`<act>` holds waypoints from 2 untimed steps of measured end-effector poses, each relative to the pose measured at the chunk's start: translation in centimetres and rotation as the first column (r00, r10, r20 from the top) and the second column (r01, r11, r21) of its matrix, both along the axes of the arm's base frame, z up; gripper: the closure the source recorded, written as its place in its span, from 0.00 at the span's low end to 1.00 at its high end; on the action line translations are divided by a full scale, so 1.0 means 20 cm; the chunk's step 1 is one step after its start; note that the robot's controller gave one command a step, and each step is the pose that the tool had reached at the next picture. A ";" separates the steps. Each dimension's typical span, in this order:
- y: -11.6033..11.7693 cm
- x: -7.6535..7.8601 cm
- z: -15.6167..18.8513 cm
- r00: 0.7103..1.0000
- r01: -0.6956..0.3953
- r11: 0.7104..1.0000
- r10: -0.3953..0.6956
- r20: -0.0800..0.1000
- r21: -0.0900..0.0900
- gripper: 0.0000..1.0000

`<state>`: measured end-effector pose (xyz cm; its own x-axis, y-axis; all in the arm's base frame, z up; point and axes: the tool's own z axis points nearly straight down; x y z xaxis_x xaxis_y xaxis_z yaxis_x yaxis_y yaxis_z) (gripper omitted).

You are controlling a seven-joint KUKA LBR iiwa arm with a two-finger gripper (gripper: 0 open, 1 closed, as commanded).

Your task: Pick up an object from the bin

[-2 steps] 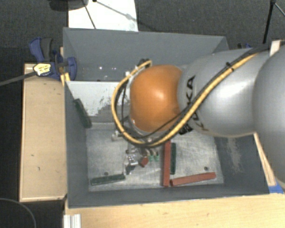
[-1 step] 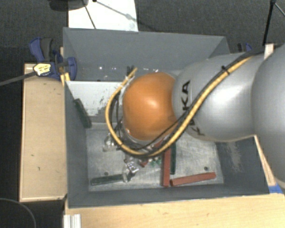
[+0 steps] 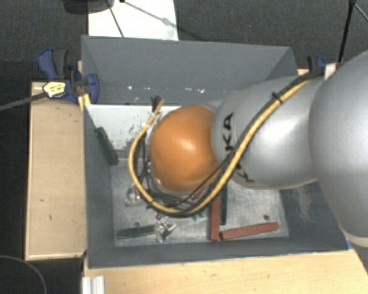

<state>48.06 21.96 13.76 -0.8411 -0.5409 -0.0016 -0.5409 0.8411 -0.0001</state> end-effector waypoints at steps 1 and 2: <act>0.01 0.01 -0.33 0.996 -0.089 0.996 0.089 0.015 0.004 0.00; 0.03 0.00 -0.32 1.000 -0.008 1.000 0.007 0.008 0.006 1.00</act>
Offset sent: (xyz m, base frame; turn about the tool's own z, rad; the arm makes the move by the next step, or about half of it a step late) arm -0.0029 0.0035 -0.0676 -0.0107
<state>48.05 22.49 7.29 -0.8369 -0.5472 -0.0112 -0.5472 0.8370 0.0008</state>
